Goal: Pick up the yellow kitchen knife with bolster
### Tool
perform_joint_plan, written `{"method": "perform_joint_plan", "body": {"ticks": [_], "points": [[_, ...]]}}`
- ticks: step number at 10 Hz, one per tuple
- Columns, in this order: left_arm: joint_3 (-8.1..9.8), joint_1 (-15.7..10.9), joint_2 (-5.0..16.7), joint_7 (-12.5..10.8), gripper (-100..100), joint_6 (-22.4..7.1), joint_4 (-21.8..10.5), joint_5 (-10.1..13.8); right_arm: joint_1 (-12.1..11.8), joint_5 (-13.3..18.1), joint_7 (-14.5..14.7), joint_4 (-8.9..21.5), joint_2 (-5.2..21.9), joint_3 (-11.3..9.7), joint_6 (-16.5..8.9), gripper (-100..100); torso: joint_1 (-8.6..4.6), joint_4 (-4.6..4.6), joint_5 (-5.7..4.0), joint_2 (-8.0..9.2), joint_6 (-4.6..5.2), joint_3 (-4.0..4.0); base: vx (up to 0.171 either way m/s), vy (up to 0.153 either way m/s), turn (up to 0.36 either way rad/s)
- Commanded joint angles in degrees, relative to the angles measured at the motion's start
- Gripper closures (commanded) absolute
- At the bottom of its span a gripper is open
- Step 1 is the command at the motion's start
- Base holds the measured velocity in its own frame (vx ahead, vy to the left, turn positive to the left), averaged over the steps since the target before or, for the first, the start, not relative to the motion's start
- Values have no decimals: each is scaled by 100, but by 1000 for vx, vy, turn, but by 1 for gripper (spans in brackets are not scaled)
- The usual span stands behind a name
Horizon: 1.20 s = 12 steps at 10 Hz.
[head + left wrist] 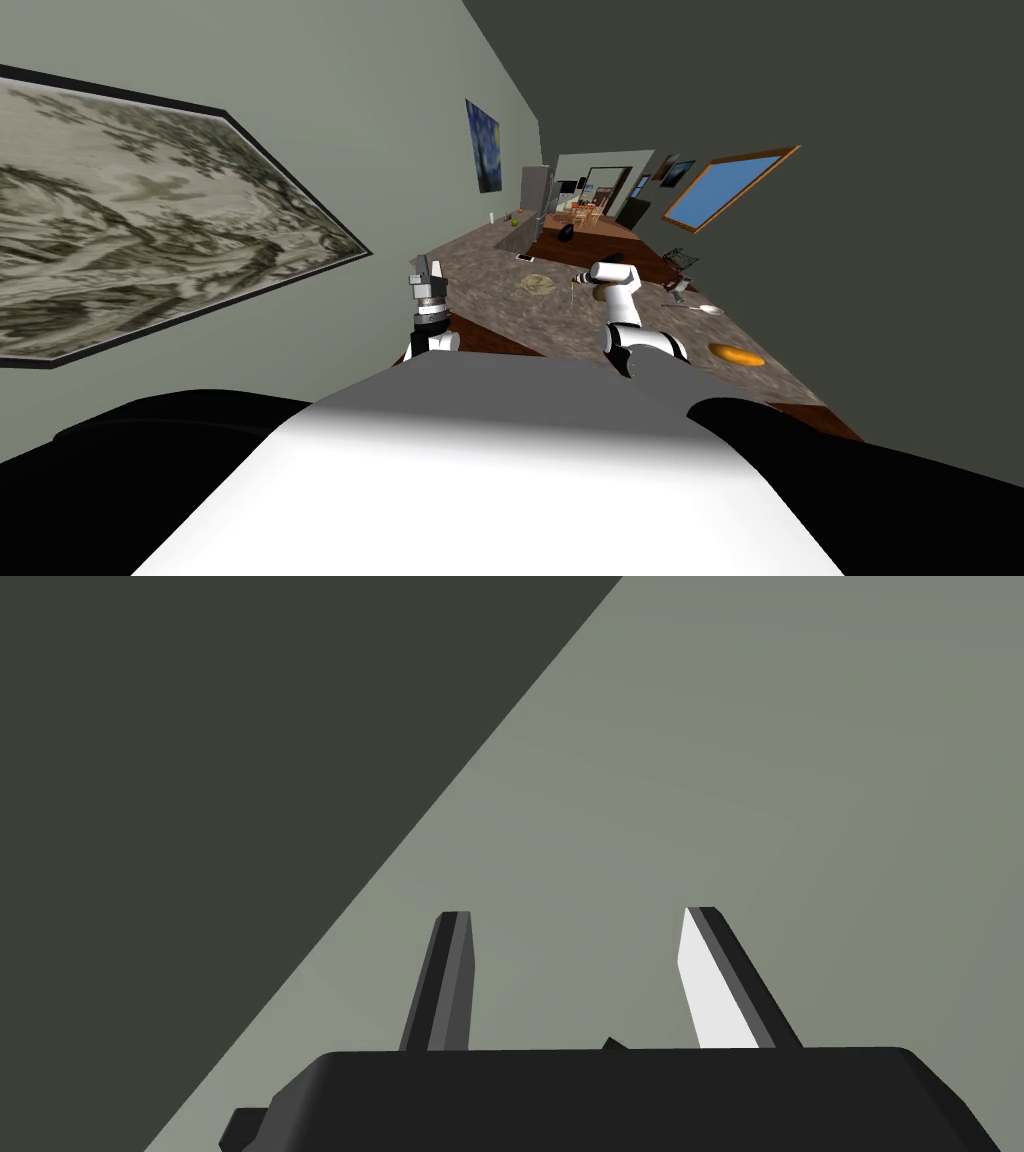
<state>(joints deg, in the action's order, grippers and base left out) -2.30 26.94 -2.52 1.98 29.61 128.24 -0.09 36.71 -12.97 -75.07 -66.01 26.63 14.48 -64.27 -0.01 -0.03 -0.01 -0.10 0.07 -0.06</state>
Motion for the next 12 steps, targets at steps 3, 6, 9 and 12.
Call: {"method": "perform_joint_plan", "body": {"ticks": [3, 6, 9, 12], "points": [[0, 0, 0, 0, 0, 0, 0, 0, 368, -103, -369, 533, 126, 51, -581, -100, 1, -1, 0, -5, 0, -3, 47, 19, -23], [0, 1, 0, 0, 0, 0, 0, 0, 534, -148, -529, 947, 177, 67, -965, -100, 5, -2, 1, -12, 0, -6, 54, 25, -28], [0, 0, 0, 0, 0, 0, 0, 0, 822, -231, -804, 1413, 264, 87, -1459, -100, 1, -3, 0, -11, -1, -7, 61, 17, -36], [0, 1, 0, 0, 0, 0, 0, 0, 944, -269, -919, 1787, 300, 91, -1677, -100, 2, -3, 1, -14, 1, -7, 58, 22, -36]]}}
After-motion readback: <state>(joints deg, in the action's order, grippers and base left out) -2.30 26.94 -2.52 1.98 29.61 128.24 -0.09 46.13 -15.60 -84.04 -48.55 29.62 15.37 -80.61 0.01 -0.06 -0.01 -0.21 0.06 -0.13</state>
